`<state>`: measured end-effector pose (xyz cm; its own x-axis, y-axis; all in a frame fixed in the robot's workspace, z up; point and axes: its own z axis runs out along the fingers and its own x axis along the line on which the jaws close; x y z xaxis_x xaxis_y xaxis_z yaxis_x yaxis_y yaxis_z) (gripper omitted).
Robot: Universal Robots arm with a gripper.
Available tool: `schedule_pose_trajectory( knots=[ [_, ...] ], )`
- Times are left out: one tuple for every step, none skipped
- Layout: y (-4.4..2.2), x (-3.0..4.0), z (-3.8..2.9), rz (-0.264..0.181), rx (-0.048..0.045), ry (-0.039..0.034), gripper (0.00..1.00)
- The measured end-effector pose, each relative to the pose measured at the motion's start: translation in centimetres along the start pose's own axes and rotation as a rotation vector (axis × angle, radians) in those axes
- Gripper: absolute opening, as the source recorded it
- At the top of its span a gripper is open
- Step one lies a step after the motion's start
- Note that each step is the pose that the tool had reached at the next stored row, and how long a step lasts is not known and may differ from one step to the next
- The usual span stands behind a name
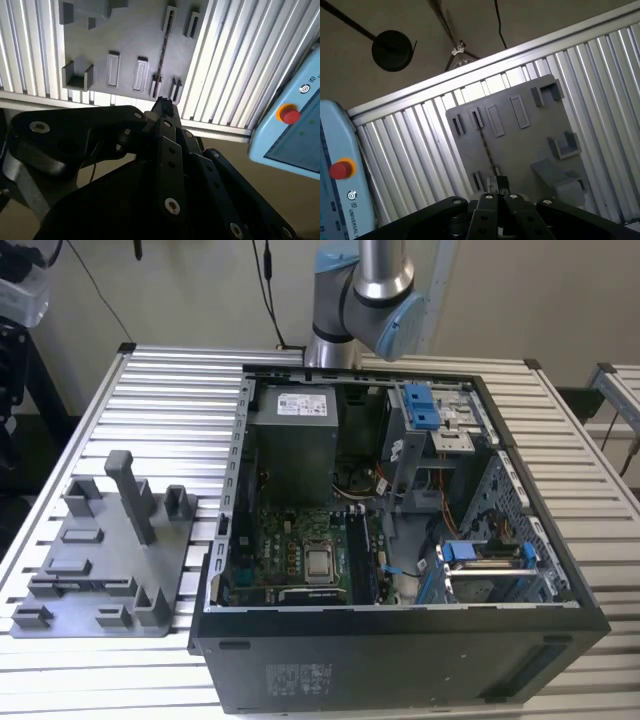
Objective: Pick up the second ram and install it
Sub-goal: 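Pick up the second ram and move it above second insertion slot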
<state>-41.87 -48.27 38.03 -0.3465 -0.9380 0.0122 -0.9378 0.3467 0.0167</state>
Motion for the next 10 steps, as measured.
schedule_pose_trajectory(
  knots=[
    [0.00, 0.00, 0.00, -0.010, 0.0003, 0.0002, 0.11],
    [0.00, 0.00, 0.01, -0.022, 0.0010, 0.0002, 0.11],
    [0.00, -0.01, 0.02, -0.034, 0.0026, -0.0001, 0.11],
    [0.00, -0.01, 0.04, -0.046, 0.0060, -0.0011, 0.11],
    [0.00, 0.00, 0.07, -0.060, 0.0099, -0.0023, 0.11],
    [0.00, 0.00, 0.10, -0.074, 0.0135, -0.0033, 0.11],
    [-0.01, 0.00, 0.14, -0.090, 0.0170, -0.0042, 0.11],
    [-0.01, -0.01, 0.18, -0.104, 0.0200, -0.0051, 0.11],
    [-0.01, -0.01, 0.23, -0.120, 0.0223, -0.0057, 0.11],
    [-0.01, 0.00, 0.27, -0.135, 0.0241, -0.0060, 0.11]
  ],
)
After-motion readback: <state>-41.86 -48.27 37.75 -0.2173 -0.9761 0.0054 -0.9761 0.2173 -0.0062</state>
